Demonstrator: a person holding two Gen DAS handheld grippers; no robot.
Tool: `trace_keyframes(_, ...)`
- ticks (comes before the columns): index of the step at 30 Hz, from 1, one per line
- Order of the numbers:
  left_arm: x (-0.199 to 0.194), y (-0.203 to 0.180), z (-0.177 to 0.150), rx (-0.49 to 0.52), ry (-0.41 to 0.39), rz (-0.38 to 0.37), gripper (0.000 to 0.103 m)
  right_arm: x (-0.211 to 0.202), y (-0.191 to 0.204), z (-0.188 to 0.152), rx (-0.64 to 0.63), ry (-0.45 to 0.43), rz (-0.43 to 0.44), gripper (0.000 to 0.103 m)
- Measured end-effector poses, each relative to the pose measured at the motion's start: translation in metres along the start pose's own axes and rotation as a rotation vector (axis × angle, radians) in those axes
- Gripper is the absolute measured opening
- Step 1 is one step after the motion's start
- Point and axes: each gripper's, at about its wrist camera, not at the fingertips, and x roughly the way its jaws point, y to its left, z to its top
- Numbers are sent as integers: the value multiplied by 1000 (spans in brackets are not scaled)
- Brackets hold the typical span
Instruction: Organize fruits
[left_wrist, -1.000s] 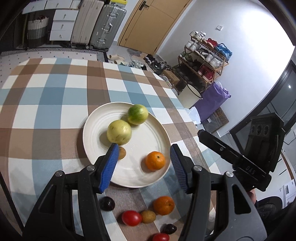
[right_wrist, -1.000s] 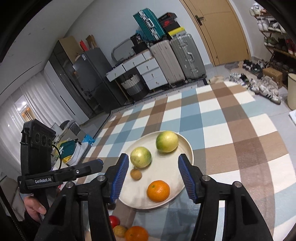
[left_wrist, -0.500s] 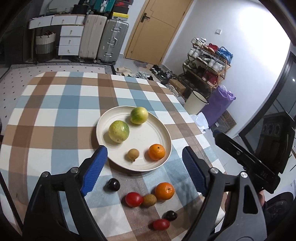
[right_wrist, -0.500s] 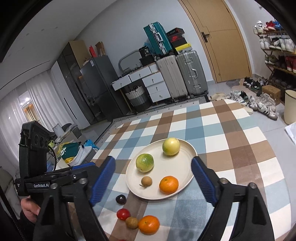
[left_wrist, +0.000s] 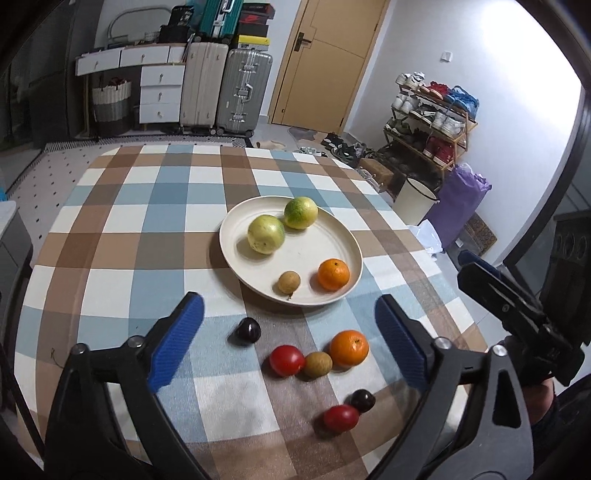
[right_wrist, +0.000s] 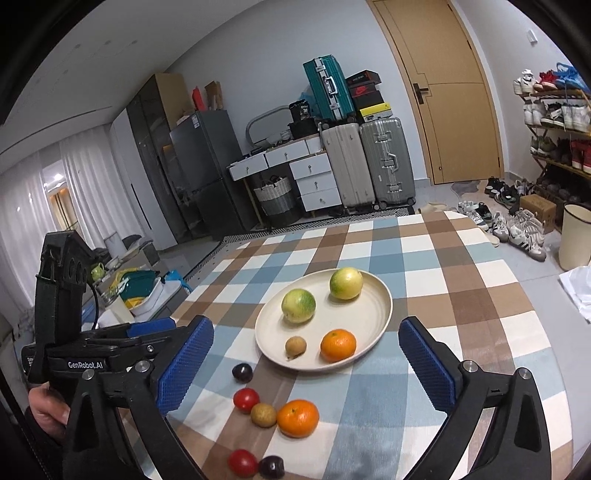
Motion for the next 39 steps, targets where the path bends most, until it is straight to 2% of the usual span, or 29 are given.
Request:
trace_keyframes(4,-4,-6,-8,18,-25,3,102,-6,1,-6,-6,-5,-9,102)
trace_keyframes(17,-2,-19,-43,94,3,12,102,-25,10,-20,-25,-28,-49,102)
trace_keyframes(21,1,-22,-54,108,22,-7,102,-29,10,-26,-25,-24,-55,102)
trace_keyframes(28,16,-26,-75,120,74,-28,102,-34,12,-36,-33,-9,-58,102)
trace_keyframes(33,34,-31,-91,144,162,-18,102,-34,13,-43,-36,27,-51,102)
trace_keyframes(39,45,-36,-102,171,200,12,102,-35,14,-46,-33,37,-45,102)
